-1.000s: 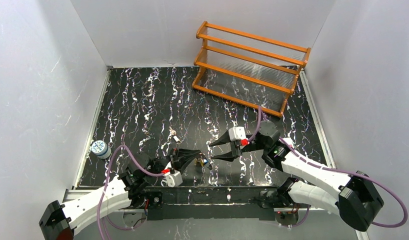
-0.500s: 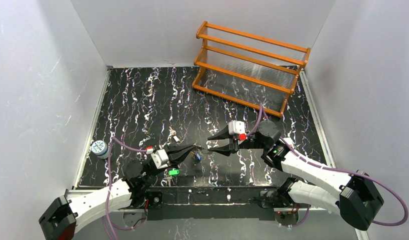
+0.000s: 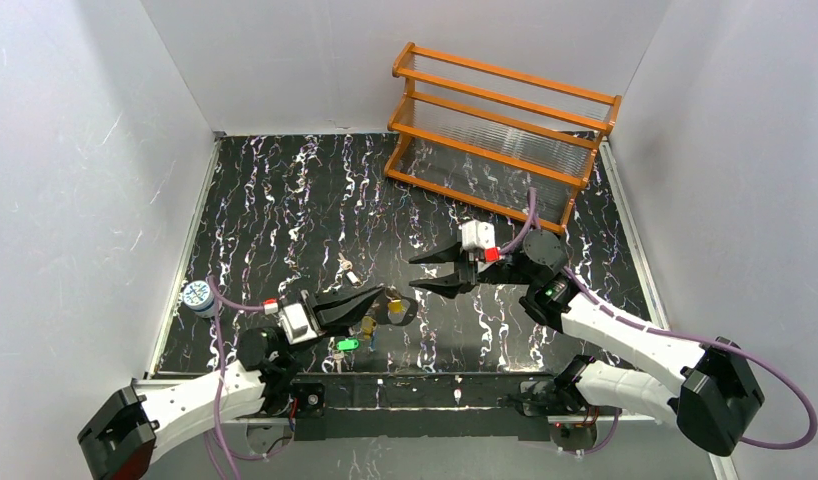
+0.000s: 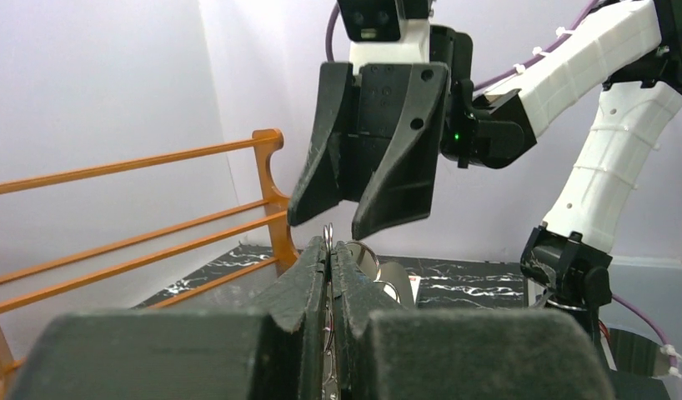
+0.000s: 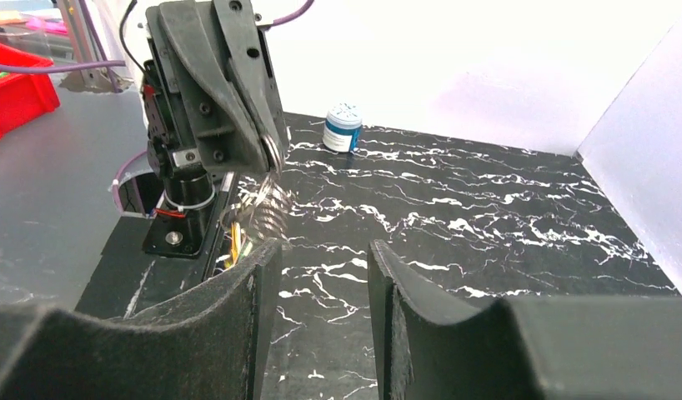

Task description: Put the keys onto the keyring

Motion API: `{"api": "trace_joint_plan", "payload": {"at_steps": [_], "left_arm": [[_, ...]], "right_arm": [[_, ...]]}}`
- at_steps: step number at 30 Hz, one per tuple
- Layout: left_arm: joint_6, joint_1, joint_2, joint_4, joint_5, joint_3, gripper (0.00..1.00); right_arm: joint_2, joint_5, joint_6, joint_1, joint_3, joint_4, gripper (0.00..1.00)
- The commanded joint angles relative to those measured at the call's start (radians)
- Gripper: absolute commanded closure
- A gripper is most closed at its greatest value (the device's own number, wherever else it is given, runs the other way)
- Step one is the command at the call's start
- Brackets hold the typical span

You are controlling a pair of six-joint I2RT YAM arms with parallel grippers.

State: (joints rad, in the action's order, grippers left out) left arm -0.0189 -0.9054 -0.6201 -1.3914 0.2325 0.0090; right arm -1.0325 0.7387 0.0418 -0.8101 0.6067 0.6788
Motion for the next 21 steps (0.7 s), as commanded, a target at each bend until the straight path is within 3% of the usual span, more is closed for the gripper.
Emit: {"api": "trace_joint_plan", "payload": {"at_steps": [1,8,13,18,21], "left_arm": [[-0.019,-0.004,-0.019,-0.074,0.013,-0.027,1.00],[-0.032,-0.003,-0.074,-0.039,-0.007,0.018,1.00],[-0.023,-0.002,-0.107,0.150,-0.012,0.107,1.00],[0.055,-0.003,-0.099,0.419,-0.101,0.194,1.00],[0.127,-0.002,-0.107,0.553,-0.121,0.243,1.00]], "right_arm": [[-0.001,0.035,-0.034,-0.004,0.054,0.091,0.50],[-0.014,0.078,-0.030,-0.004,0.073,0.068,0.50],[-0.010,0.057,0.004,-0.004,0.087,-0.008,0.50],[-0.028,-0.087,-0.047,0.002,0.143,-0.174,0.50],[-0.026,-0.256,-0.186,0.003,0.137,-0.210,0.45]]}}
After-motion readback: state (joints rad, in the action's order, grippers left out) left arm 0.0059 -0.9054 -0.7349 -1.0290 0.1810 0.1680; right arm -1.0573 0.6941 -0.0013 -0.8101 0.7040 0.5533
